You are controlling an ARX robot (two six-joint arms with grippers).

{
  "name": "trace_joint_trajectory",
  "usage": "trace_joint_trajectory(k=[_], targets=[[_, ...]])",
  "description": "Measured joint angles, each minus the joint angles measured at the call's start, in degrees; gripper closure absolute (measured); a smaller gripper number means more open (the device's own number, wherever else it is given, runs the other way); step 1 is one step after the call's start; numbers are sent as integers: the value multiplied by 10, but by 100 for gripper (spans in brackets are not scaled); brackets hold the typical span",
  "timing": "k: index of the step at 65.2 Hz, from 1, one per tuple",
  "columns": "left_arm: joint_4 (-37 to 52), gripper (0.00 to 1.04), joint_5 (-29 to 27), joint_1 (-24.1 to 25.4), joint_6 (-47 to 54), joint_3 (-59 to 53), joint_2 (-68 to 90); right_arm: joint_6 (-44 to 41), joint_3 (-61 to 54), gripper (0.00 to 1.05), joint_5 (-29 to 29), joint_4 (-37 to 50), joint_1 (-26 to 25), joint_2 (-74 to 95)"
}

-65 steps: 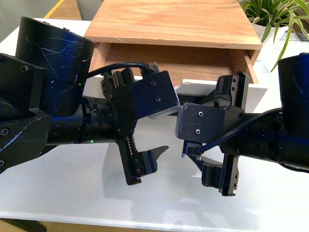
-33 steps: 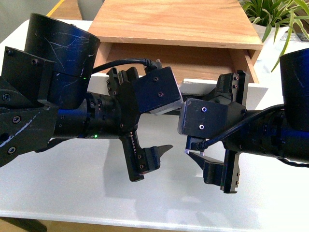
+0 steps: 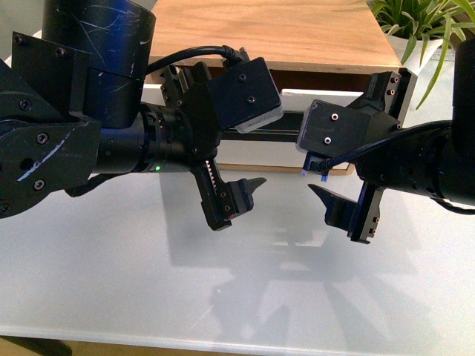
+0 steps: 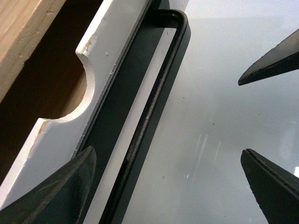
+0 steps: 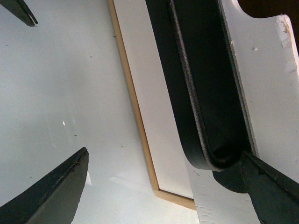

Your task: Close drawer sideways

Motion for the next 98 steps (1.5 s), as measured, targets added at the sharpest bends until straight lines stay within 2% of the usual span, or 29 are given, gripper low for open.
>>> trace_joint_trajectory(k=[49, 80, 98], targets=[[-54, 9, -24, 6, 20, 115, 60, -4, 75, 9, 6, 0, -24, 52], [-33, 9, -61, 7, 12, 127, 72, 14, 81, 9, 23, 41, -37, 74], [-28, 9, -63, 7, 2, 118, 67, 28, 73, 9, 28, 37, -43, 60]])
